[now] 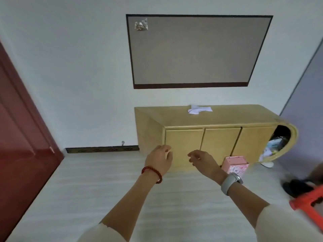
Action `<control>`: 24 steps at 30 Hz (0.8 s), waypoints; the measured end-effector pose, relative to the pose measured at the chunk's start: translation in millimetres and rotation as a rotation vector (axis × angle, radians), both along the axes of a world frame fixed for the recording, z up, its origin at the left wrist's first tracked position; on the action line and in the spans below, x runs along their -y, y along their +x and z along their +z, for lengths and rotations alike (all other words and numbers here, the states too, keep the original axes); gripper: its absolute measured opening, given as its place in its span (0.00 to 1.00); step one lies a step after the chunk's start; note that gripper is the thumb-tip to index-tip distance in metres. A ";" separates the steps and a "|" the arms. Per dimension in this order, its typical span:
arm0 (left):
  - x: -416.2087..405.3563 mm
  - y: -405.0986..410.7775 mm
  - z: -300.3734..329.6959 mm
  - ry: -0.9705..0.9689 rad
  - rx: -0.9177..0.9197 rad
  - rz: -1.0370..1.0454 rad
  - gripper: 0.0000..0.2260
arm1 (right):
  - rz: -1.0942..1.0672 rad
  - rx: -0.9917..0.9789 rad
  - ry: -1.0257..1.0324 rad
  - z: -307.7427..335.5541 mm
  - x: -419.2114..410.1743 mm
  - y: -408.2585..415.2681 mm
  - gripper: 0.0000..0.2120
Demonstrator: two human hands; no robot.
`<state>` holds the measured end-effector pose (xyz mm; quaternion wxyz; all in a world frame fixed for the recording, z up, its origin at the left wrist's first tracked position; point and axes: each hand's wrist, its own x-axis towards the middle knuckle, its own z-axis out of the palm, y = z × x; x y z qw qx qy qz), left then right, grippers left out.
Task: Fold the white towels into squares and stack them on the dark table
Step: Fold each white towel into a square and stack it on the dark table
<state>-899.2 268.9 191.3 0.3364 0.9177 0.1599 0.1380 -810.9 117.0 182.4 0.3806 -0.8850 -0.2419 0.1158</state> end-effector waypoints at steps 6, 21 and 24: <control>32.8 164.7 -9.7 -0.010 -0.015 -0.137 0.12 | -0.195 -0.011 0.053 -12.0 44.5 134.8 0.11; -41.2 575.6 -46.4 -0.089 -0.081 -0.172 0.11 | -0.307 -0.048 0.003 -29.9 -4.4 516.9 0.11; -39.6 638.7 -61.2 -0.105 -0.117 -0.184 0.12 | -0.324 -0.076 -0.012 -45.1 -4.6 579.0 0.11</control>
